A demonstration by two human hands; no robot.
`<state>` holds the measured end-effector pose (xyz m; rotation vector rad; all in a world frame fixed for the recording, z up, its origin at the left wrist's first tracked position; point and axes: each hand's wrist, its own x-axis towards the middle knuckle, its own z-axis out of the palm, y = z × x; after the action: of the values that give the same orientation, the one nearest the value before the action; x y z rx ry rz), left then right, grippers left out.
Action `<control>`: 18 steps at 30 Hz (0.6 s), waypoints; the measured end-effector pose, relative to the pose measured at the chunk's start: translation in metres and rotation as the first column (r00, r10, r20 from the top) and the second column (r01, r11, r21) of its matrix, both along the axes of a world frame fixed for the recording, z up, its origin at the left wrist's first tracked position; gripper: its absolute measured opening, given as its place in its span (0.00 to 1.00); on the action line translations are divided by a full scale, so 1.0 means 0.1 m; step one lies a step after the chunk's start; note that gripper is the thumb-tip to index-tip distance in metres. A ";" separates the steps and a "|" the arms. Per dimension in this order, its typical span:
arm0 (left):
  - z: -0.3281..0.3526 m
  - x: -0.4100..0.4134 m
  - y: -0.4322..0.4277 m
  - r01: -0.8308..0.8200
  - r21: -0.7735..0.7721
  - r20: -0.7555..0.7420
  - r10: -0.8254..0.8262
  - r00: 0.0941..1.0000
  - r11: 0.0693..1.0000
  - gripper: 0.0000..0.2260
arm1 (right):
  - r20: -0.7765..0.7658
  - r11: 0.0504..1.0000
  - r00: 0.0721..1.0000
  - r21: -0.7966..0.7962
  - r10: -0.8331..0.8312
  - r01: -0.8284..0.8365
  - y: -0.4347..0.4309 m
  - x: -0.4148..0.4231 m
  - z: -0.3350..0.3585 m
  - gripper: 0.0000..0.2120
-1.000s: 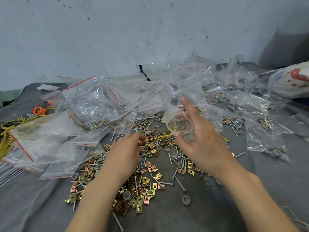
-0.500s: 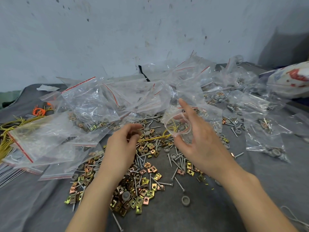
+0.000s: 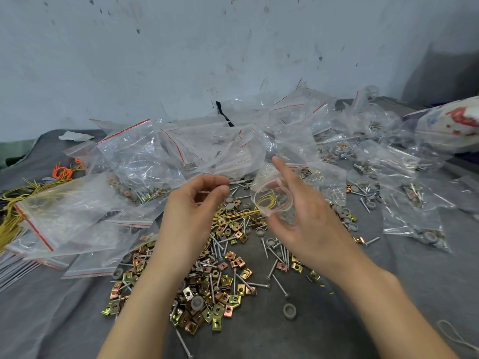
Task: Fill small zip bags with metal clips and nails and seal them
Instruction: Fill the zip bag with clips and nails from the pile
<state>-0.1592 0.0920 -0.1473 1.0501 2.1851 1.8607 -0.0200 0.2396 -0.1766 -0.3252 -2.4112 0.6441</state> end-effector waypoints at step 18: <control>0.20 0.21 0.16 0.047 -0.011 -0.179 -0.048 0.983 0.999 0.06 | -0.022 1.000 1.000 -0.027 -0.015 0.014 0.00 -0.02 0.02 0.38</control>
<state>-0.1384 0.1084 -0.1276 1.3040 2.2362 1.8025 -0.0216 0.2399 -0.1742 -0.3447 -2.3784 0.6705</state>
